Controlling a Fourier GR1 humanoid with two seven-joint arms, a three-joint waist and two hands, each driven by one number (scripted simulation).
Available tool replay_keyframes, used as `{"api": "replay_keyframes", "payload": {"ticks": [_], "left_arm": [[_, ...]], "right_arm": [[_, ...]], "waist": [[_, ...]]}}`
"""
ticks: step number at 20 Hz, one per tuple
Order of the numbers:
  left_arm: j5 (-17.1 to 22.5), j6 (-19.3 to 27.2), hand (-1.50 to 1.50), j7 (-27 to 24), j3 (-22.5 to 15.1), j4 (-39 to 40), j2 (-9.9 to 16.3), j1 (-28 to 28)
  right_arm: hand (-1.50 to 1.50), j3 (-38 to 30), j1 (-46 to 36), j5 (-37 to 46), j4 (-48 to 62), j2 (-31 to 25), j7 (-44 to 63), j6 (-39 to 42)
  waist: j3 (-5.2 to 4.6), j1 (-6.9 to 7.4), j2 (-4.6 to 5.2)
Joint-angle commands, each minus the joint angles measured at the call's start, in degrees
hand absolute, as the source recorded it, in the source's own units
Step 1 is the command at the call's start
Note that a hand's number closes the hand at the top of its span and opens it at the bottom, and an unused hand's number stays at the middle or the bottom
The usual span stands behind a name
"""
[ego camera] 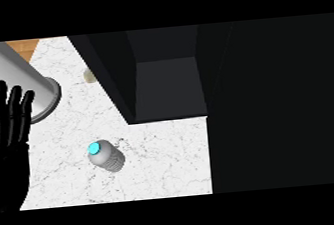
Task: Pick up the bottled water, place it into the cabinet and close the cabinet
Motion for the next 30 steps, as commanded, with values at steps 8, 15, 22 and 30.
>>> {"api": "replay_keyframes", "payload": {"ticks": [8, 15, 22, 30], "left_arm": [[-1.8, 14.0, -1.5, 7.4, -1.3, 0.6, -4.5, 1.8], [-5.6, 20.3, -1.5, 10.3, -11.6, -9.4, -4.6, 12.6], [-13.2, 20.4, -1.5, 18.6, -11.6, -12.1, -3.5, 14.9], [-6.5, 20.5, -1.5, 12.3, -4.6, 0.6, -3.5, 11.2]], "right_arm": [[-1.5, 8.0, 11.4, -8.2, -8.6, 0.7, 3.0, 7.9], [-1.5, 10.3, 23.5, -9.6, -22.1, -0.6, 6.2, 9.3], [-1.5, 11.4, 32.3, -10.5, -26.5, -0.9, 2.8, 12.0], [-1.5, 13.7, 40.7, -9.7, -32.4, -2.9, 0.7, 13.6]], "waist": [[-0.09, 0.67, 3.7], [-0.11, 1.27, 3.61], [-0.09, 1.04, 3.6], [-0.17, 0.26, 3.69]]}}
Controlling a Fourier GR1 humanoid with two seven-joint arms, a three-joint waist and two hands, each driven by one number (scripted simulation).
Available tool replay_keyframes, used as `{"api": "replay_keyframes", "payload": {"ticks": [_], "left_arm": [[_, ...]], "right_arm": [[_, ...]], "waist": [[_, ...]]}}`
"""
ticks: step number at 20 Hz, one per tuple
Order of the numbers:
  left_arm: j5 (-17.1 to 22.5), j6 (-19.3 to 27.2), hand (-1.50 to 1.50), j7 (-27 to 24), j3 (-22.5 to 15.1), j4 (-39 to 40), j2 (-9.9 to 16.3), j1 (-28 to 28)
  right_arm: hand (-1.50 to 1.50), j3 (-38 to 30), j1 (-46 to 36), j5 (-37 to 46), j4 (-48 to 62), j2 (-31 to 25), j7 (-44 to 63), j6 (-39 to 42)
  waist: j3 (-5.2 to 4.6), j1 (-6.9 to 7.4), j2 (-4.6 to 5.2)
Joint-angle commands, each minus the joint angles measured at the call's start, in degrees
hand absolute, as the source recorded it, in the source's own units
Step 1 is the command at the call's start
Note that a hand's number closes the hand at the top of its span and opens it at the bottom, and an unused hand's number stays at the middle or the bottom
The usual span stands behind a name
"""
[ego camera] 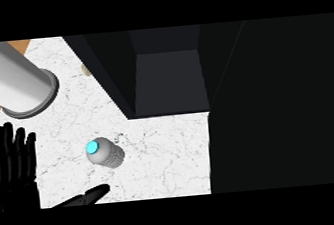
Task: Pick up the bottled water, place it into the cabinet and close the cabinet
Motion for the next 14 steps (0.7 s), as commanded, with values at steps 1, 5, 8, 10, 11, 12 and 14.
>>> {"api": "replay_keyframes", "payload": {"ticks": [1, 5, 8, 10, 11, 12, 14], "left_arm": [[2.8, -0.6, -1.5, -1.3, 1.6, 3.0, -0.3, 1.2], [10.9, -4.6, -1.5, -9.9, 6.6, 12.4, 0.7, 2.5], [13.5, -6.7, -1.5, -12.8, 8.0, 20.2, 0.0, 0.9], [17.0, -8.2, -1.5, -11.3, 11.0, 22.6, 0.9, -2.1], [17.9, -9.0, -1.5, -14.9, 10.7, 25.0, -0.3, -0.2], [17.7, -7.7, -1.5, -17.4, 9.9, 28.7, -0.6, -1.9], [19.5, -9.1, -1.5, -21.1, 10.8, 34.9, -0.6, -3.5]], "right_arm": [[-1.5, 4.1, 8.6, 2.7, -10.3, -0.1, -0.8, 0.5], [-1.5, 5.9, 8.7, 5.1, -7.7, 0.2, -3.0, 0.2], [-1.5, 5.0, 12.8, 3.1, -11.0, -1.8, -4.5, 1.6], [-1.5, 7.3, 12.2, 6.4, -10.9, -1.6, -4.5, 0.9], [-1.5, 6.2, 12.5, 4.2, -8.7, -1.6, -6.2, 1.3], [-1.5, 7.6, 12.3, 6.1, -11.0, -1.0, -4.7, -0.2], [-1.5, 5.2, 12.6, 1.9, -11.3, -2.6, -4.2, 0.7]], "waist": [[-0.02, -0.31, -0.1], [-0.1, 0.09, 0.0], [-0.11, -0.7, -0.06], [-0.12, -0.53, 0.02], [-0.08, -0.21, 0.03], [-0.13, -0.36, 0.1], [-0.1, -0.25, 0.2]]}}
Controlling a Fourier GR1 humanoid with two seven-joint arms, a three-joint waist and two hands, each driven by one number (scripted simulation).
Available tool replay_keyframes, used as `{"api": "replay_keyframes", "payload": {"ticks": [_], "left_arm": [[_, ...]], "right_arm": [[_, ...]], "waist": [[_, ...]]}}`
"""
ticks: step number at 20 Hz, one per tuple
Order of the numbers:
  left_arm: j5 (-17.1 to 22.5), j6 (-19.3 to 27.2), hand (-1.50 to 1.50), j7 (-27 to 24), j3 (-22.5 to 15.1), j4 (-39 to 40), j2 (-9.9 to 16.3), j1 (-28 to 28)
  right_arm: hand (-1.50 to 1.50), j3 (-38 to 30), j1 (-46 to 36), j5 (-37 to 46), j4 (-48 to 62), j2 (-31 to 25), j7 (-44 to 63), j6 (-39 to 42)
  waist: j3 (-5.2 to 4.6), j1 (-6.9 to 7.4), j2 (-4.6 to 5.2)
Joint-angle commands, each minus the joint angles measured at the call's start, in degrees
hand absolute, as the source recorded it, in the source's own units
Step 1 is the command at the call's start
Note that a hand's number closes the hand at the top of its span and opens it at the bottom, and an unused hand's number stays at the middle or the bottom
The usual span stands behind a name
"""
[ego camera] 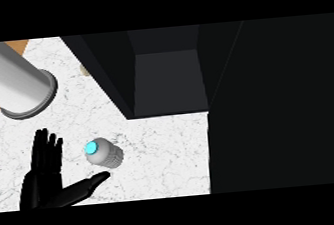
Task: Pick up the bottled water, place it into the cabinet and close the cabinet
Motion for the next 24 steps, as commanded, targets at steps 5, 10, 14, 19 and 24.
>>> {"api": "replay_keyframes", "payload": {"ticks": [5, 10, 14, 19, 24], "left_arm": [[5.1, -6.7, -1.5, -12.7, 5.9, 22.0, 0.3, -5.5], [6.5, -11.4, -1.5, -19.0, 8.0, 33.7, 1.3, -11.7], [6.7, -15.8, -1.5, -27.9, 9.4, 44.0, 1.9, -12.8], [5.0, -15.2, -1.5, -35.5, 10.3, 57.3, -0.3, -21.9], [6.1, -17.2, 1.5, -40.9, 13.1, 64.4, 1.2, -26.3]], "right_arm": [[-1.5, 6.5, 5.8, 5.6, -8.3, -0.7, 0.1, -1.2], [-1.5, 5.9, 7.7, 3.7, -11.6, -2.9, 0.7, -1.8], [-1.5, 2.1, 10.6, 0.1, -10.8, -6.4, -2.5, 0.3], [-1.5, 3.4, 12.5, 1.3, -9.5, -6.0, -7.3, -0.6], [-1.5, 5.4, 13.1, 4.1, -10.3, -7.4, -6.8, -1.5]], "waist": [[-0.02, -0.27, 0.0], [-0.04, -0.28, 0.13], [-0.01, -0.3, 0.11], [-0.04, -0.79, 0.22], [-0.04, -0.59, 0.23]]}}
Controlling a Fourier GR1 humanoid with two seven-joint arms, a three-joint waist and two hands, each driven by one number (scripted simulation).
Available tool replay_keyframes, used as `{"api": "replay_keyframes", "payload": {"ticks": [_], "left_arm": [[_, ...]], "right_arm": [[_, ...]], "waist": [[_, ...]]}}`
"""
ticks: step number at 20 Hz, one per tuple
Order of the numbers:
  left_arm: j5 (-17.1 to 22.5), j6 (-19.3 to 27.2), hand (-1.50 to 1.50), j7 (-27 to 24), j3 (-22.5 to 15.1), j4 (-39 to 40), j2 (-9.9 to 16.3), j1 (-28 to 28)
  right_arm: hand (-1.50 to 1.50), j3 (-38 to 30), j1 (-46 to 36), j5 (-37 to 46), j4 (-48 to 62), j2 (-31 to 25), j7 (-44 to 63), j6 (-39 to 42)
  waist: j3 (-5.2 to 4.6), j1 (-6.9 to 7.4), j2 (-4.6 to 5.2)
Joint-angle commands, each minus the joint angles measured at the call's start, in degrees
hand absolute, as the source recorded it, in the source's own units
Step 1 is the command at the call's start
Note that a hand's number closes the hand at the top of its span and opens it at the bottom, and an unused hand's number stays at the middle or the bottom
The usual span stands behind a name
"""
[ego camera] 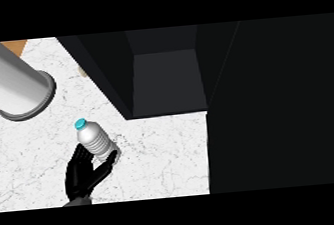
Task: Pick up the bottled water, place it into the cabinet and close the cabinet
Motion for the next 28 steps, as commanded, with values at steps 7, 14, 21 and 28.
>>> {"api": "replay_keyframes", "payload": {"ticks": [7, 14, 21, 28], "left_arm": [[-6.9, 7.9, 1.5, -13.8, -0.1, 12.6, 1.2, -4.8], [-14.2, 3.9, 1.5, -21.9, -6.7, 15.1, 2.8, -4.5], [-14.9, 2.7, 1.5, -20.0, -8.8, 12.7, 0.3, -6.0], [-8.7, 1.9, 1.5, -10.3, -16.6, 2.7, -1.0, -8.3]], "right_arm": [[-1.5, 0.7, 3.4, 1.5, -9.3, -3.0, 1.1, -1.4], [-1.5, 0.5, 2.5, 1.4, -8.6, -3.5, 1.9, -3.0], [-1.5, 3.8, 5.5, 2.5, -11.1, -5.0, 1.0, -4.2], [-1.5, -0.2, 3.0, -1.0, -7.6, -6.0, 0.2, -4.7]], "waist": [[-0.17, -0.33, 0.16], [-0.16, 0.02, 0.12], [-0.11, 0.32, -0.06], [-0.01, 1.23, -0.17]]}}
